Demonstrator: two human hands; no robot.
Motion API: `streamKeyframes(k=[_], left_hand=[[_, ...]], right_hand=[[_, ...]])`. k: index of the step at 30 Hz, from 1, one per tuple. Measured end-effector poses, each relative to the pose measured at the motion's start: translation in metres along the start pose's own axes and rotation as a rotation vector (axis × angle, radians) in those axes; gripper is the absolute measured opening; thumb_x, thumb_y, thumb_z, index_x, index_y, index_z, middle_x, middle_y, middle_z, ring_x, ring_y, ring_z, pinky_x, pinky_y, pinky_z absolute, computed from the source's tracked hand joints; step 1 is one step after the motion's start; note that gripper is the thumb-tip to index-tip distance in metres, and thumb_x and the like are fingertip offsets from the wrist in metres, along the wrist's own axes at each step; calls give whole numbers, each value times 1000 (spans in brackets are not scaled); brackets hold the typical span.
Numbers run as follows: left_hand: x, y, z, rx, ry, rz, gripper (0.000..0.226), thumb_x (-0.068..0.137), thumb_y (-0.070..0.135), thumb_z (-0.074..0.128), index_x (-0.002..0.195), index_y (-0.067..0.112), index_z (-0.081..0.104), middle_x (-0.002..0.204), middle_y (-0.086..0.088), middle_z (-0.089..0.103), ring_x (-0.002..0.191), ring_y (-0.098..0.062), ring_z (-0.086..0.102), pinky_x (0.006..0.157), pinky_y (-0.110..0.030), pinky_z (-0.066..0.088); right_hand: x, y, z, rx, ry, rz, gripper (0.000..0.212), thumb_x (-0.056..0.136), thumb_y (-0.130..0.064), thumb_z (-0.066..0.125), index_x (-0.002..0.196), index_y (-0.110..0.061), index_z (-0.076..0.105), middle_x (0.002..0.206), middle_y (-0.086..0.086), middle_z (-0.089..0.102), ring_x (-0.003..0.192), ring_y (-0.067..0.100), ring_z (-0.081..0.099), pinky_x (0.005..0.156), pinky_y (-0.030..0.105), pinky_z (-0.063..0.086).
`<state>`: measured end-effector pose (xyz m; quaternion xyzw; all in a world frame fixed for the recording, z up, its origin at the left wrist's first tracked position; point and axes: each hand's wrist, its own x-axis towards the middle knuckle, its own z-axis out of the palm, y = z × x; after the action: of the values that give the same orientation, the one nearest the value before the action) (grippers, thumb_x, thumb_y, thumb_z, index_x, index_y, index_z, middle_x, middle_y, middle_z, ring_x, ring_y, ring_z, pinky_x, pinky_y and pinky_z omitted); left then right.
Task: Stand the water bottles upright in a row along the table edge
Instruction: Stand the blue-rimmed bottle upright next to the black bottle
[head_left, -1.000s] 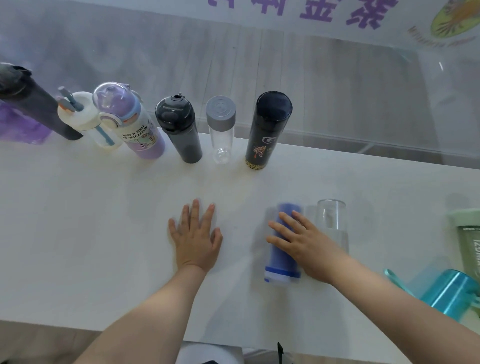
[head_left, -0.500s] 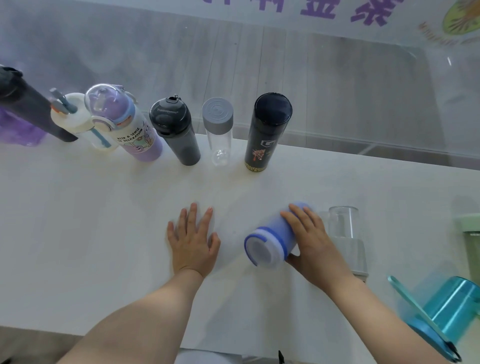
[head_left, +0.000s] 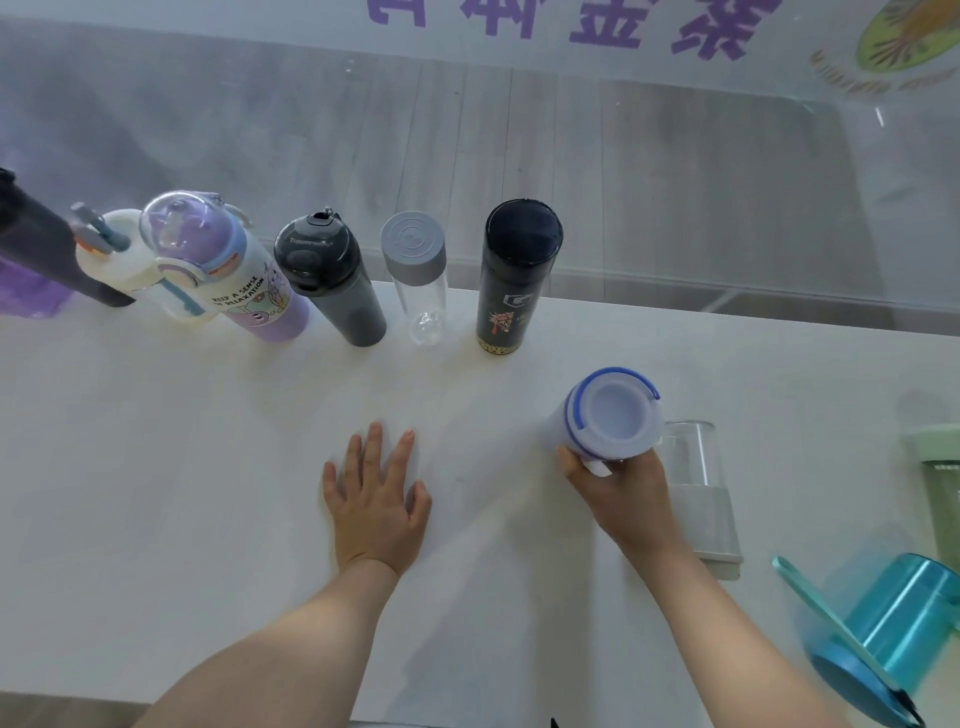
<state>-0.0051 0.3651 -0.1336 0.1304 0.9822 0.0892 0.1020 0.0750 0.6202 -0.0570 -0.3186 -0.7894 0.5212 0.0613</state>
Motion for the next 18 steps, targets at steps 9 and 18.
streamKeyframes(k=[9,18], left_hand=[[0,0,0,-6,-1,-6,62,86,45,33,147,37,28,159,-3,23,146,-26,18,116,-53,6],[1,1,-1,-9,2,2,62,85,43,34,147,36,31,158,-3,25,145,-27,21,116,-53,7]], right_hand=[[48,-14,9,31,95,1,56,66,-40,74,116,-18,60,103,-9,66,90,7,63,77,14,50],[109,-42,8,-14,134,2,60,71,-38,74,123,-22,49,102,-13,63,79,-11,57,64,1,38]])
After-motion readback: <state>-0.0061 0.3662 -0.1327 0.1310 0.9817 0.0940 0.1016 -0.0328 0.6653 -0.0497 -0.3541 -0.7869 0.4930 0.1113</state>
